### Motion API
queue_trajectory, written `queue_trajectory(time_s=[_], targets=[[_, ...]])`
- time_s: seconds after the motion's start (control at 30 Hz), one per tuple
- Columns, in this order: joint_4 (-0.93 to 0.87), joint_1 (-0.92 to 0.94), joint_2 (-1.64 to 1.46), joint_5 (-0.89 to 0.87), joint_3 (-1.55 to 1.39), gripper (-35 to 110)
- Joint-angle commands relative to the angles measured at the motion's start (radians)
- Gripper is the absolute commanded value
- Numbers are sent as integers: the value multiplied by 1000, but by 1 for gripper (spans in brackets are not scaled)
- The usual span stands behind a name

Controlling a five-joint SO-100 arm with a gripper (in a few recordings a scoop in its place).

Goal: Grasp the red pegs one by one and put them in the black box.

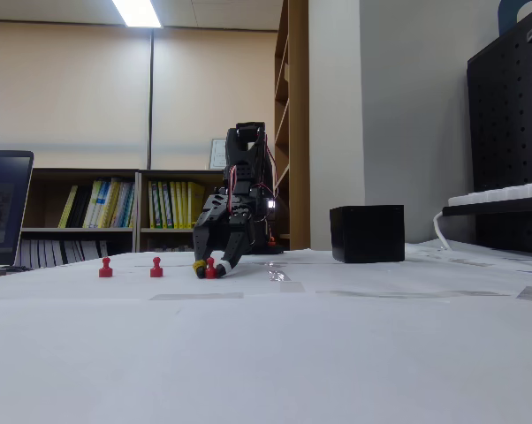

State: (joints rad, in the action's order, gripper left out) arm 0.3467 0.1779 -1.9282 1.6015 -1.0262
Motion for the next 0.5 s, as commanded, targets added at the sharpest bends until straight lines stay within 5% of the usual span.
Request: queue_trajectory(time_s=[0.0,0.13,0.47], targets=[[-173,-8,112,58,21,0],[-839,-25,268,163,-201,0],[-1942,-330,538,351,-686,0]])
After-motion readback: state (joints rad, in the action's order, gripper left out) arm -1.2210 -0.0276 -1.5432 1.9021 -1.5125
